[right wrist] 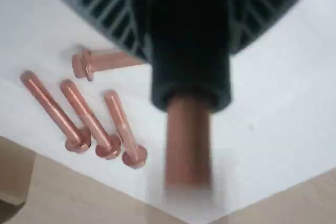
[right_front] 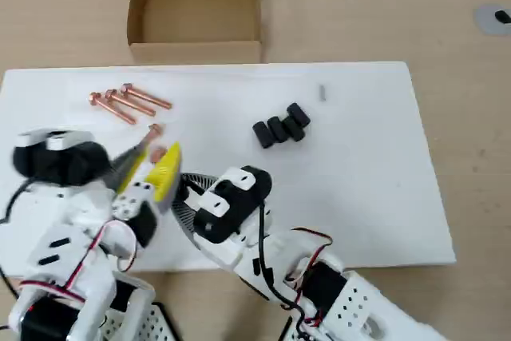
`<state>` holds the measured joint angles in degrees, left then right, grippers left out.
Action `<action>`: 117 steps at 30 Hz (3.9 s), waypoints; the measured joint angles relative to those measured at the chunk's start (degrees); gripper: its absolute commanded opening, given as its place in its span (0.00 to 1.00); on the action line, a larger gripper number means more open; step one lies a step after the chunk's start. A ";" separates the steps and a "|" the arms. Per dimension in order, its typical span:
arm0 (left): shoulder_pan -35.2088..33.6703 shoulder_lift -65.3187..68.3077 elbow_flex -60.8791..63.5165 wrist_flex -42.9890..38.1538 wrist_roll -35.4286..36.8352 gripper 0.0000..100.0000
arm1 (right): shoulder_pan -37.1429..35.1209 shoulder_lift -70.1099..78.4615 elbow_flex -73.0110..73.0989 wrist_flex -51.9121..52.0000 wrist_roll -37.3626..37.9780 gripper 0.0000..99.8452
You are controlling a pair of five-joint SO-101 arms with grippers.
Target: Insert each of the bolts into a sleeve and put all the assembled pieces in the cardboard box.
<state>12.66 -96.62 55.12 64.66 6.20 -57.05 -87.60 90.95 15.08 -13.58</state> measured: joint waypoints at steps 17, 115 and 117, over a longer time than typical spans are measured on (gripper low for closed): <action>-4.13 3.69 -9.05 1.49 3.34 0.21 | 4.48 0.18 -0.18 0.00 0.09 0.01; -24.97 83.78 -40.97 19.60 -42.90 0.21 | 37.01 138.99 -183.38 86.24 13.63 0.25; -24.97 83.96 -42.37 19.60 -47.38 0.21 | 37.01 134.95 -183.38 86.59 13.63 0.25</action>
<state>-12.31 -12.66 12.75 84.26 -41.19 -20.04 47.34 -92.44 101.67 0.04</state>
